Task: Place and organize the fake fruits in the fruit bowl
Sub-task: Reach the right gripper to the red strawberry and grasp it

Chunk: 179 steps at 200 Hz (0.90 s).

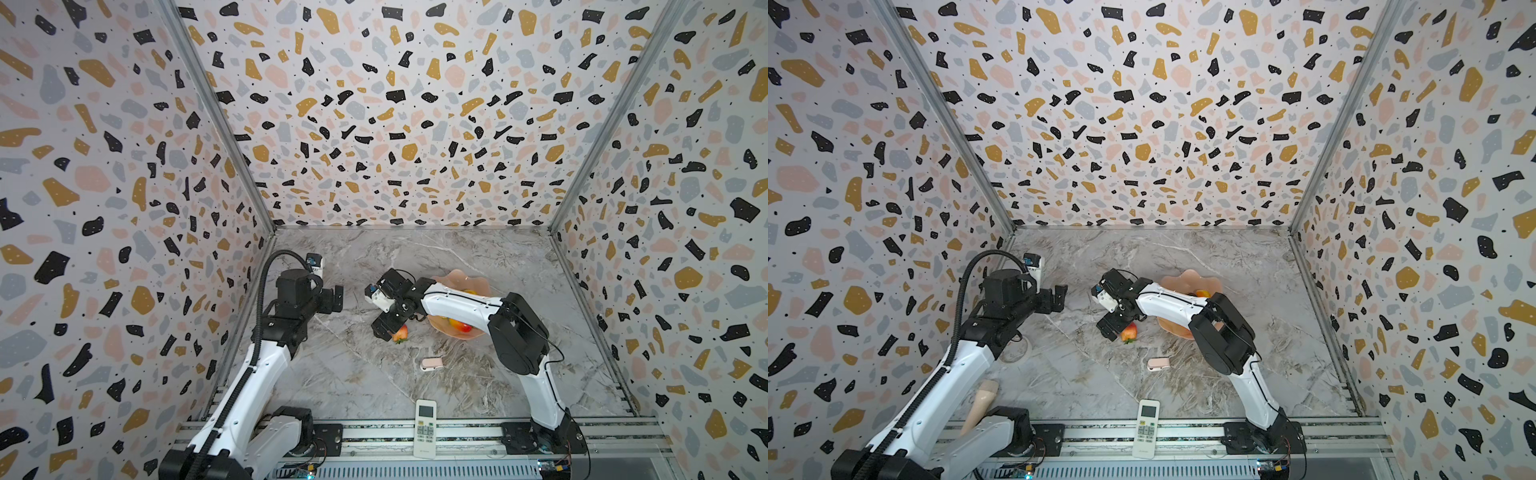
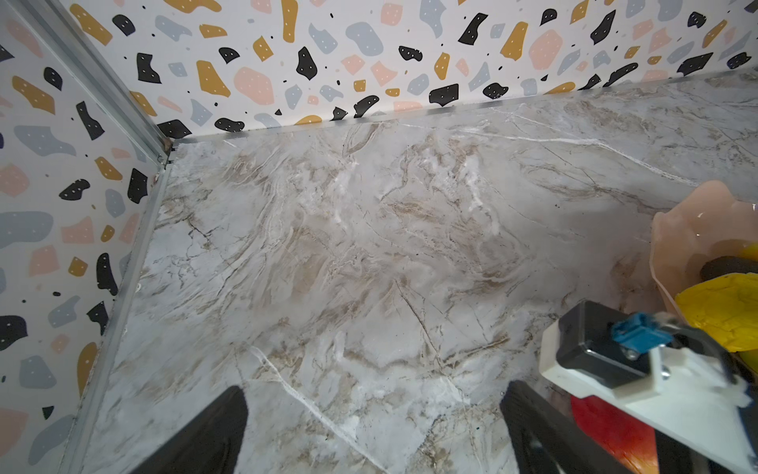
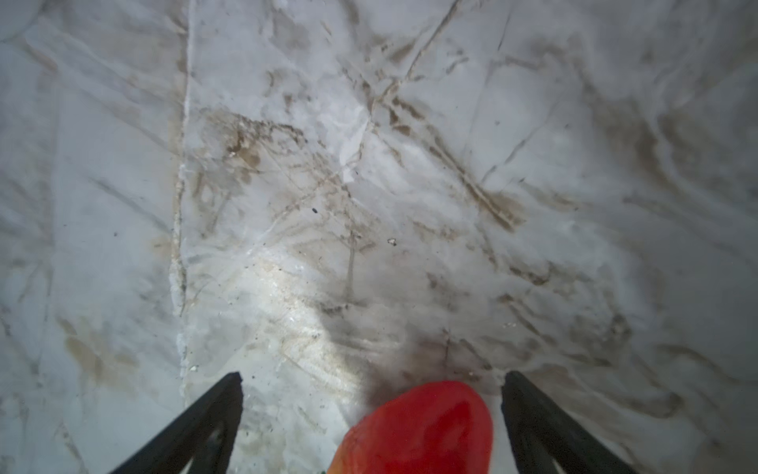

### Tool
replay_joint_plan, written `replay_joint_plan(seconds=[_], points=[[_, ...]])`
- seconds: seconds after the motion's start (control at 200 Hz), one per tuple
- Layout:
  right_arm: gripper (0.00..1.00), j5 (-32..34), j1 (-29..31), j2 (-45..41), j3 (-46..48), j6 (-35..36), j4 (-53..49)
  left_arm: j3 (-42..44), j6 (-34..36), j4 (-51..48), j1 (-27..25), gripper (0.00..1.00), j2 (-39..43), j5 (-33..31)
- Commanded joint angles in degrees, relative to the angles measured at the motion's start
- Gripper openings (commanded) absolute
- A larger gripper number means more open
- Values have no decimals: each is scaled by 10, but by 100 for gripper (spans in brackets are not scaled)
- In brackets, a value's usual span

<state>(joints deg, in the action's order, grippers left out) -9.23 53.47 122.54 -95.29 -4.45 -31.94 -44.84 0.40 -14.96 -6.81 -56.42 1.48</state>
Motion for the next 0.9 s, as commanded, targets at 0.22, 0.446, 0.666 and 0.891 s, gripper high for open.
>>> replay_joint_plan(seconds=[0.22,0.446,0.666,0.891], points=[[99,78,18,-51,45,-85,-26,-8,1,12,3,99,12,-1],[99,101,19,-71,75,-96,-22,-8,1,13,3,100,11,2],[92,96,20,-81,85,-95,-25,-7,0,13,3,99,12,3],[82,91,23,-86,92,-98,-31,-8,0,13,3,100,11,4]])
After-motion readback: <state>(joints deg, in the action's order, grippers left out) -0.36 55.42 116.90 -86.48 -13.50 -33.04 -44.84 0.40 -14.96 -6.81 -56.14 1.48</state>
